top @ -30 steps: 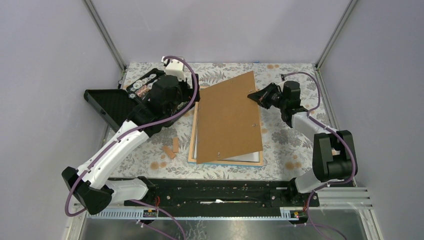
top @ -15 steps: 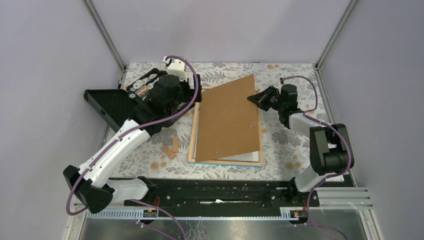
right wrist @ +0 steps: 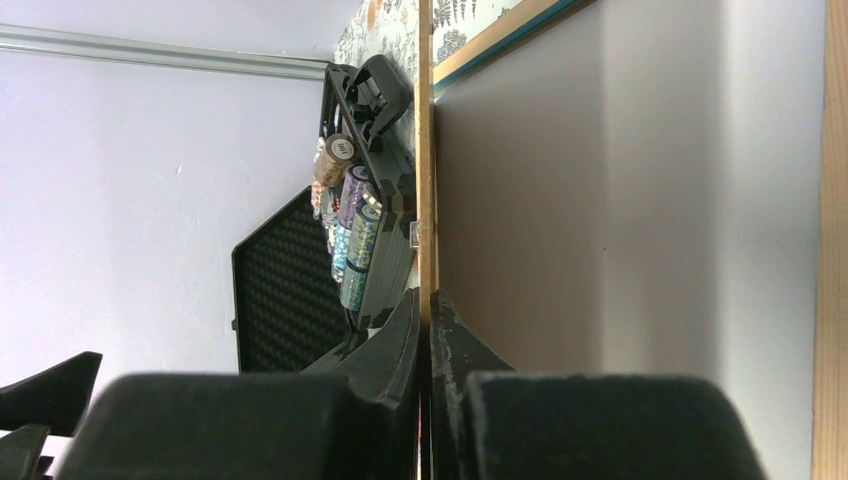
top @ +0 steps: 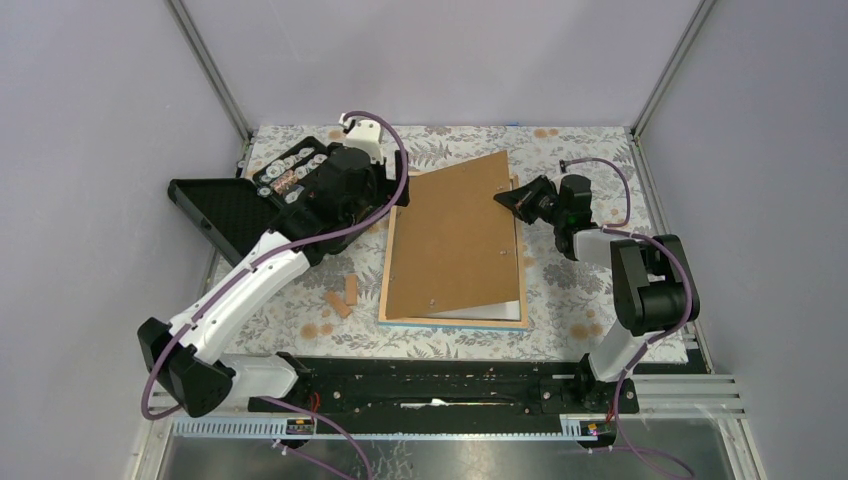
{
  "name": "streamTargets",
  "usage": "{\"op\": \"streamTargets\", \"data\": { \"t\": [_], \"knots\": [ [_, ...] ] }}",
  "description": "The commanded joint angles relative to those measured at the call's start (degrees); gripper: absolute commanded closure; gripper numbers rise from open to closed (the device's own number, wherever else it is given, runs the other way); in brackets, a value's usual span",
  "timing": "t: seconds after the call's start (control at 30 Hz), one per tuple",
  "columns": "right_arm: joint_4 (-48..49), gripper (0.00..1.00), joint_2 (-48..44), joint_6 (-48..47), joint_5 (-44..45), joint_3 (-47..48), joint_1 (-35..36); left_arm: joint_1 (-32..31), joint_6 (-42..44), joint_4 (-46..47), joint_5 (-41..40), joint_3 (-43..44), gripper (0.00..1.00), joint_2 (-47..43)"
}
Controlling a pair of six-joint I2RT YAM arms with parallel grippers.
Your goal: Put the photo into the frame
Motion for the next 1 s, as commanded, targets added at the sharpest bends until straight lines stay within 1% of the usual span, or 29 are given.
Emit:
{"op": "streamTargets", "data": {
  "t": [0.0, 0.1, 0.23, 0.3, 0.37, 0.57, 0.73, 0.87, 0.97],
  "knots": [
    [6.2, 1.00, 1.0, -2.8, -0.8, -0.4, 1.0, -0.2, -0.5, 1.2, 0.4, 1.7, 0.01, 2.0],
    [6.2, 1.00, 0.5, -4.7, -0.5, -0.4, 0.9, -0.9, -1.4, -1.5, 1.0, 3.3, 0.01, 4.3],
    [5.9, 1.00, 1.6, -5.9, -1.3, 0.6, 0.9, -0.9, -4.6, -6.4, 2.1, 4.6, 0.01, 6.2],
    [6.6, 1.00, 2.3, -6.7, -2.9, 1.0, 0.8, -0.8, -6.4, -8.9, 3.1, 4.5, 0.01, 6.5],
    [6.9, 1.00, 1.9, -7.3, -3.1, 1.0, 0.6, -0.1, -7.7, -10.1, 5.0, 2.5, 0.01, 6.3],
    [9.2, 1.00, 1.5, -5.1, -4.5, 1.3, -1.2, 4.1, -10.4, -9.2, 11.0, -5.4, 0.01, 5.4],
    [8.3, 1.00, 2.0, -4.6, -5.5, 2.6, -1.2, 7.5, -11.7, -9.9, 14.3, -7.2, 0.02, 6.8],
    [7.1, 1.00, 1.8, -5.3, -5.5, 3.6, -1.4, 8.8, -12.5, -9.0, 15.7, -8.9, 0.06, 7.3],
    [6.1, 1.00, 1.4, -5.7, -4.8, 3.9, -1.9, 10.4, -13.8, -7.4, 18.8, -11.1, 0.11, 7.8]
  ]
}}
